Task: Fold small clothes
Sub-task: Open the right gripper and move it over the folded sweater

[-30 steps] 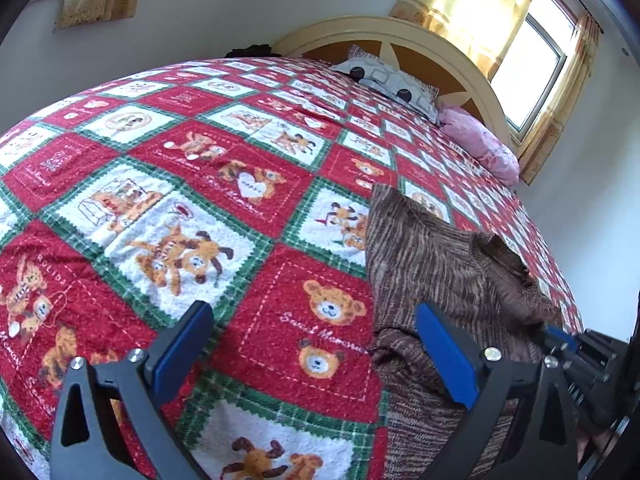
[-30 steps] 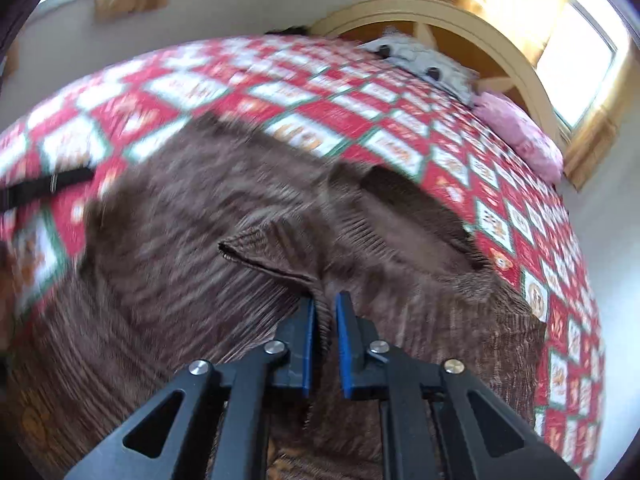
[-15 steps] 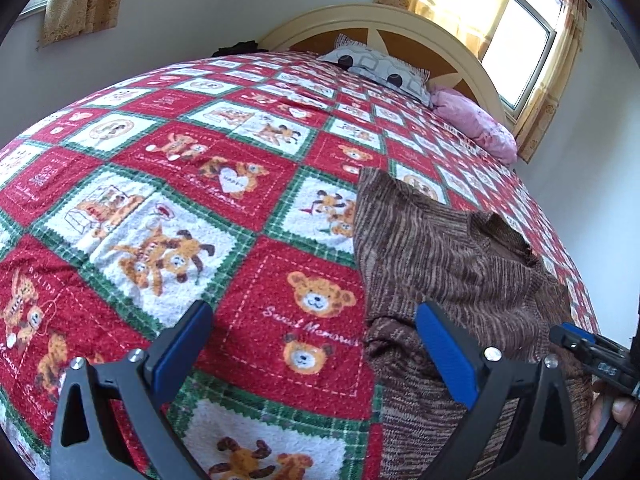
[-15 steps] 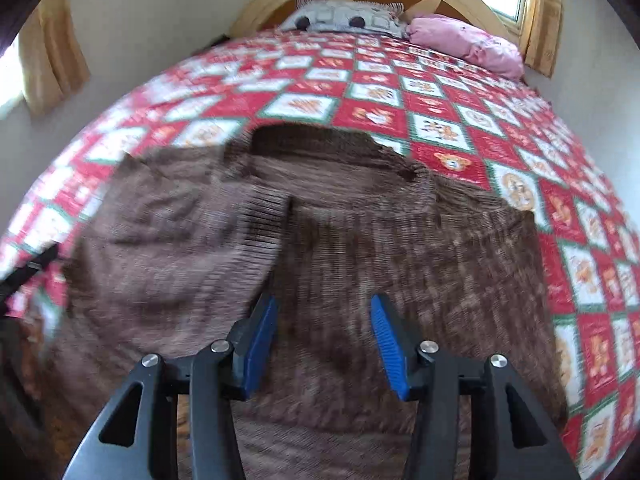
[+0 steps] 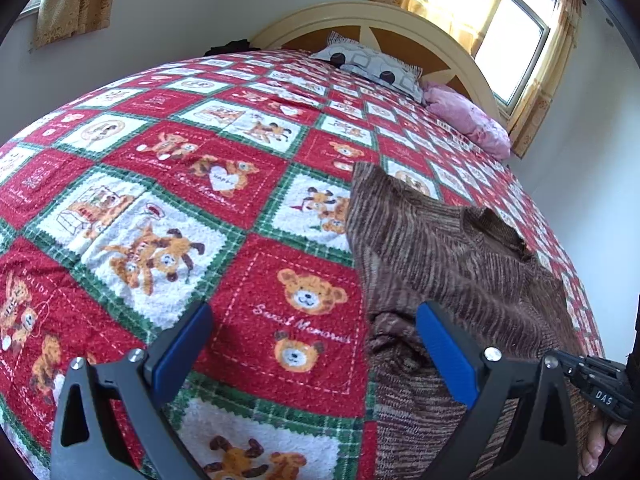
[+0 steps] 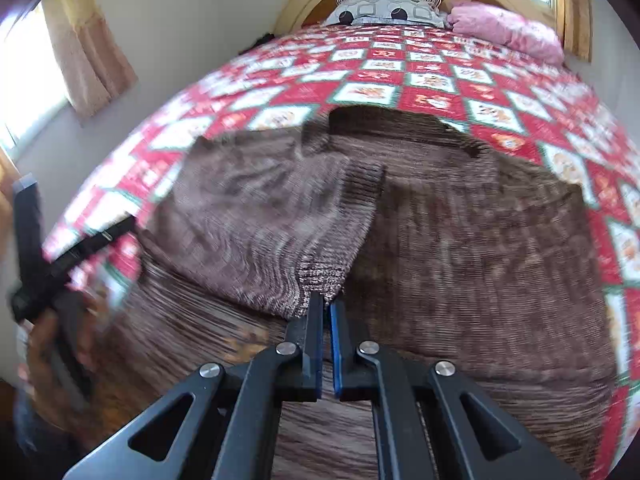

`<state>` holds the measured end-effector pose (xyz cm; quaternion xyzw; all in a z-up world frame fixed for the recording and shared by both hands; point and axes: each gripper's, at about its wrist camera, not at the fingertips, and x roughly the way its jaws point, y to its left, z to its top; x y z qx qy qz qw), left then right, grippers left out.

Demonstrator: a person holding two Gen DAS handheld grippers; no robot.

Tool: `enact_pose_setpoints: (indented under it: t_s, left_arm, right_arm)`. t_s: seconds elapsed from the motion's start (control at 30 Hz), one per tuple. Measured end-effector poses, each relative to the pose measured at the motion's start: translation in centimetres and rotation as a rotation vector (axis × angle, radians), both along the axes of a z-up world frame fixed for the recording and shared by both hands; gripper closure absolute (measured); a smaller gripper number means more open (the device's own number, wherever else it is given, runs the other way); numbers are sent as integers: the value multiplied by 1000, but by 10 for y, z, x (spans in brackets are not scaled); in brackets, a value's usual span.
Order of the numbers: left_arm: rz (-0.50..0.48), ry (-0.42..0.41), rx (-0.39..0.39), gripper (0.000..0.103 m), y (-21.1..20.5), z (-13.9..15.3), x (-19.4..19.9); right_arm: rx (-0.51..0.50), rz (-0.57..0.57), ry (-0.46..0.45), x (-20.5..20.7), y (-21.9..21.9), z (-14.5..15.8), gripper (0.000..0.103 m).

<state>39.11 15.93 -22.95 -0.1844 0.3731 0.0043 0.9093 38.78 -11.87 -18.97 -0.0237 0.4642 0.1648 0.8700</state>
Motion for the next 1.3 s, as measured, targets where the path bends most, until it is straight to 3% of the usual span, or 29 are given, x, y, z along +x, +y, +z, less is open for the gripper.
enact_pose_setpoints:
  t_s: [0.1, 0.17, 0.23, 0.27, 0.3, 0.4, 0.57, 0.63, 0.77, 0.83, 0.9, 1.0, 1.1, 1.2, 1.3]
  left_arm:
    - [-7, 33, 25, 0, -3, -3, 5]
    - [-18, 74, 115, 0, -15, -4, 10]
    - [-33, 81, 164, 0, -23, -4, 9]
    - [-33, 82, 173, 0, -24, -4, 9]
    - [-33, 84, 167, 0, -22, -4, 9]
    - [-31, 81, 160, 0, -20, -4, 7]
    - [-32, 81, 155, 0, -20, -4, 7]
    - [-32, 81, 155, 0, -20, -4, 6]
    - [-32, 90, 172, 0, -22, -4, 6]
    - [-31, 89, 168, 0, -23, -4, 7]
    - [-31, 89, 167, 0, -23, -4, 7]
    - [-31, 88, 164, 0, -23, -4, 7]
    - [-31, 88, 166, 0, -23, -4, 6]
    - [-31, 86, 161, 0, -22, -3, 7]
    - [-42, 93, 161, 0, -23, -4, 6]
  right_arm:
    - [-9, 12, 35, 3, -4, -9, 100]
    - [-31, 19, 19, 2, -4, -5, 97]
    - [-92, -20, -19, 1, -5, 3, 76]
    - [-105, -29, -60, -2, -6, 10, 52]
    - [-81, -25, -110, -3, -9, 20, 45]
    - [22, 18, -144, 6, -5, 39, 46]
    - [143, 92, -70, 49, 20, 34, 46]
    - [138, 72, -29, 64, 25, 19, 46]
    - [-51, -88, 20, 92, 16, -16, 46]
    - [40, -139, 15, 95, -6, -14, 46]
    - [35, -140, -15, 88, -10, -7, 46]
    - [37, -93, -96, 67, -3, 12, 45]
    - [119, 33, -116, 45, 16, 23, 45]
    - [93, 187, -89, 20, 41, 12, 45]
    - [-6, 234, -37, 11, 48, -12, 45]
